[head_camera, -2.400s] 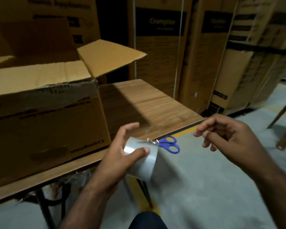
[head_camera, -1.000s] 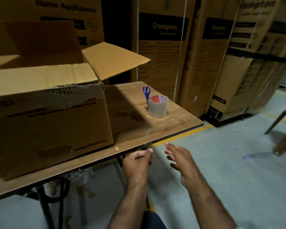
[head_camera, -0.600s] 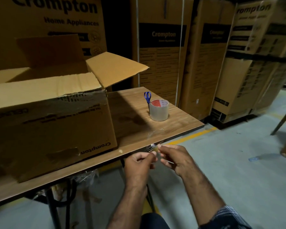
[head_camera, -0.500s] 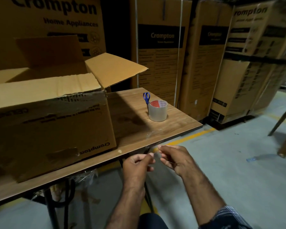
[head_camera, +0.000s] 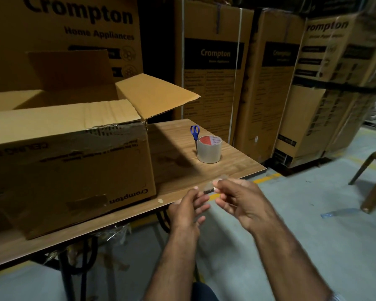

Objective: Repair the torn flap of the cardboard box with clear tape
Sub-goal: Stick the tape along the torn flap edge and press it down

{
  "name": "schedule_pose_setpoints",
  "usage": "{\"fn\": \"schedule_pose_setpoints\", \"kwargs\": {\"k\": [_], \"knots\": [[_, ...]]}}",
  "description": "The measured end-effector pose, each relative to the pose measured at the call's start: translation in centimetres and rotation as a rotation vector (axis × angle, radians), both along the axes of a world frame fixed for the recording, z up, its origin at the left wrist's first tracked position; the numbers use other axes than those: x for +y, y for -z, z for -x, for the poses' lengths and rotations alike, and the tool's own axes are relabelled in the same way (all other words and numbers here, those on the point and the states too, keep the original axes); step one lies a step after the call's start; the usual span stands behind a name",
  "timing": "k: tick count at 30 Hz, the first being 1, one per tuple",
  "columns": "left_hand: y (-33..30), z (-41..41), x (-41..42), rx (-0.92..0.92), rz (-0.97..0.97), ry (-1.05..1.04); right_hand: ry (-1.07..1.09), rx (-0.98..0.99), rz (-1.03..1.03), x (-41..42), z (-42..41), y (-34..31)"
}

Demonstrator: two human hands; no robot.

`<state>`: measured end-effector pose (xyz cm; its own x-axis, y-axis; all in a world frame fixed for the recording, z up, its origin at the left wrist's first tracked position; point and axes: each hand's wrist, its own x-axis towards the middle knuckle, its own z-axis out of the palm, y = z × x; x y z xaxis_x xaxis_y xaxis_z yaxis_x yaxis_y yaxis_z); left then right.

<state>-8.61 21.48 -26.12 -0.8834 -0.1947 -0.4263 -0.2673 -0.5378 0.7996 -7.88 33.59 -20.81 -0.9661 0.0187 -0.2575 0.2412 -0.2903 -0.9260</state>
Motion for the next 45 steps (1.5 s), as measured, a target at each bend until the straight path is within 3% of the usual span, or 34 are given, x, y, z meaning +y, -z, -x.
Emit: {"fn": "schedule_pose_setpoints", "kwargs": {"k": [3,6,9,12,14,18,22,33,38,45], "knots": [[-0.9,-0.6,-0.7,0.051,-0.012,0.036,-0.060,0.101,-0.165,0.9,-1.9,-1.5],[-0.5,-2.2,-1.5,0.047,0.100,0.139,-0.123,0.099,-0.284,1.4,-3.3,-0.9],[1.5,-5.2,-3.2,0.008,0.193,0.223,-0.314,0.127,-0.393,1.3,-4.1,-0.1],[2.4,-7.3,-6.8,0.250,0.279,0.105,-0.710,0.190,-0.651,0.2,-4.6,-0.6],[1.6,-8.3,-9.1,0.482,0.291,0.199,-0.957,0.209,-0.780,-1.5,-5.0,-1.6],[-0.5,-11.3,-10.4,0.569,0.091,0.510,-1.310,0.302,-0.596,-5.1,-5.9,-4.0],[-0.7,-14.1,-12.7,0.617,-0.150,0.561,-1.457,0.433,-0.256,-7.5,-6.5,-5.2],[-4.8,-16.1,-17.3,0.774,0.051,0.372,-1.480,0.584,-0.001,-11.4,-6.9,-8.1],[-6.9,-15.0,-17.0,0.818,0.190,0.373,-1.470,0.607,-0.008,-11.0,-6.3,-8.6],[-8.2,-12.9,-16.4,0.801,0.115,0.329,-1.450,0.620,-0.041,-9.5,-5.1,-9.1]]}}
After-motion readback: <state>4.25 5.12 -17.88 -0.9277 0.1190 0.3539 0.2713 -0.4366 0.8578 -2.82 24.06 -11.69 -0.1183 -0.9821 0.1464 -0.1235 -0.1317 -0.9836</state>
